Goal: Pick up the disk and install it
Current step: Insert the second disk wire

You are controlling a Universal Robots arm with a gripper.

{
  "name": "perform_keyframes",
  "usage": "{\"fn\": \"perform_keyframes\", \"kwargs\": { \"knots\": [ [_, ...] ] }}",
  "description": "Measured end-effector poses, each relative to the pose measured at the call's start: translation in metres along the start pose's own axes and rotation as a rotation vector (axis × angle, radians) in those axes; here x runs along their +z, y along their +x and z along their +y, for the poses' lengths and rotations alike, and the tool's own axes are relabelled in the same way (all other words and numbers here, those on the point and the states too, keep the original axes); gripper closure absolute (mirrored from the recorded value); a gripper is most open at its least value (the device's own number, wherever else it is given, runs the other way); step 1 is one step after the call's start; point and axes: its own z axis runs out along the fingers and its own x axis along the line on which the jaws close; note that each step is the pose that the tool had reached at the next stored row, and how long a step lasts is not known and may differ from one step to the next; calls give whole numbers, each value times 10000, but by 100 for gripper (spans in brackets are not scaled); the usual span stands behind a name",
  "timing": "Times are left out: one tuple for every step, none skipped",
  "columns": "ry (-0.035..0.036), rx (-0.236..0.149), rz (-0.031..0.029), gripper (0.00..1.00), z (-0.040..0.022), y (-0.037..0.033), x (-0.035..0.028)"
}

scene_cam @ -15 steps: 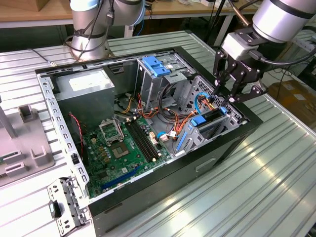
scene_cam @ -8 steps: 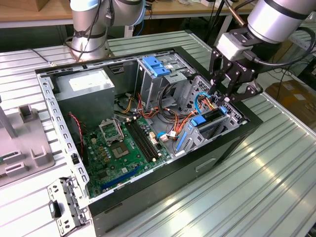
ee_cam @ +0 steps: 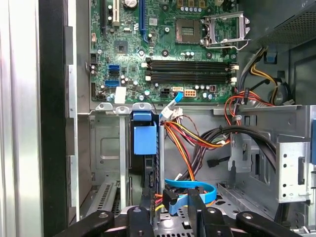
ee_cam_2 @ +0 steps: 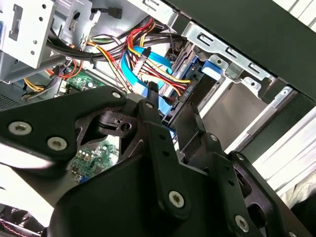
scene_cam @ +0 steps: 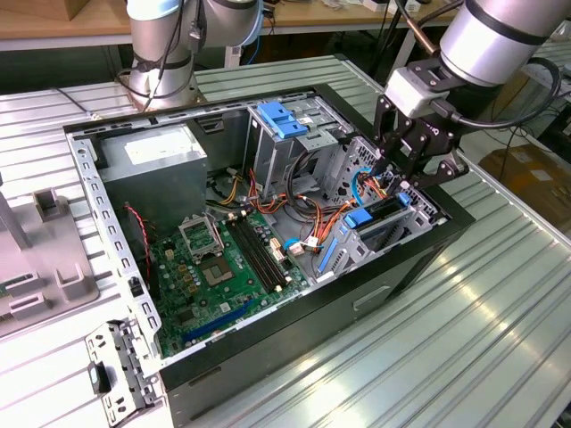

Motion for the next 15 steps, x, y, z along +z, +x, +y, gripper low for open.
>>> {"fn": "perform_keyframes", "kwargs": {
  "knots": [
    [0, 0, -4, 58, 0, 0, 1],
    [0, 1, -7, 59, 0, 0, 1],
    [0, 0, -11, 66, 0, 0, 1],
    [0, 0, -12, 66, 0, 0, 1],
    [0, 0, -14, 73, 0, 0, 1],
    [0, 0, -16, 78, 0, 0, 1],
    [0, 1, -18, 84, 0, 0, 1],
    [0, 1, -21, 84, 0, 0, 1],
    [0, 1, -22, 84, 0, 0, 1],
    [0, 1, -24, 84, 0, 0, 1],
    [0, 1, -28, 84, 0, 0, 1],
    [0, 1, -31, 84, 0, 0, 1],
    [0, 1, -33, 84, 0, 0, 1],
    [-1, 1, -34, 84, 0, 0, 1],
    [-1, 1, -35, 84, 0, 2, 1]
  ]
}}
